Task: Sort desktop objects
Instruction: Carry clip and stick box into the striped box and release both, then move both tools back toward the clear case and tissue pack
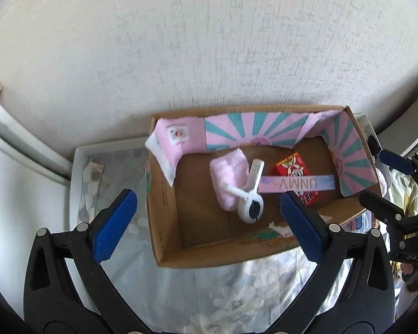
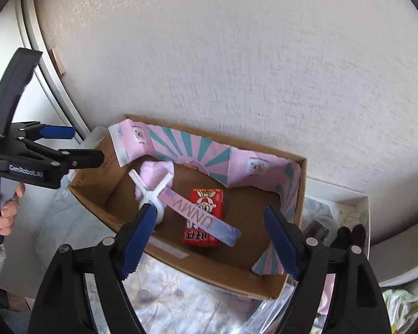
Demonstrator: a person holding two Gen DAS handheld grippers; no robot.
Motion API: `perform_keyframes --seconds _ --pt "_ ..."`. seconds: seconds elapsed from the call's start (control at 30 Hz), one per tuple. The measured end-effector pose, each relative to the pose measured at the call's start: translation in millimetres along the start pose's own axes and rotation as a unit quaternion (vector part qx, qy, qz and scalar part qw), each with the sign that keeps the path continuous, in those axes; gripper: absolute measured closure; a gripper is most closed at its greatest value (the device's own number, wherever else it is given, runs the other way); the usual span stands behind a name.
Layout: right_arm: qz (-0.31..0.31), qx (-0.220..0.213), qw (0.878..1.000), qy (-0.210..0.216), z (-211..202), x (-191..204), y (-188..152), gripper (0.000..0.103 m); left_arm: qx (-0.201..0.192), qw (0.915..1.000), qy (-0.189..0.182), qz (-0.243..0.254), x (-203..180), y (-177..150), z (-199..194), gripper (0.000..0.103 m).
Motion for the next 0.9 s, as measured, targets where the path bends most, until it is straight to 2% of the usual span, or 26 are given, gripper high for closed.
perform_keyframes --seconds 0.2,0.57,0.9 --pt "0.024 -0.033 0.999 -0.007 -21 3 -5 0.026 -0.002 1.0 -0.001 0.003 -7 -18 -13 0.0" --pt "0.034 -0.06 0.997 -0.023 -67 10 -15 0.026 -0.029 0.9994 -0.015 0.011 -25 -33 -65 0.0" --pt "0.044 -0.108 0.991 -0.061 -150 -3 -28 0.026 -0.065 0.9964 -0.022 0.05 -43 -50 -125 0.0"
Point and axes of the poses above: each gripper's, at about its wrist camera, not at the fingertips, and z roughly the way its jaws point, x to its left, y to its top, the point moved 9 cm from there along z, roughly the way its jaws point, and after that the axes turned 5 degrees about -z, right-handed, at the moved point
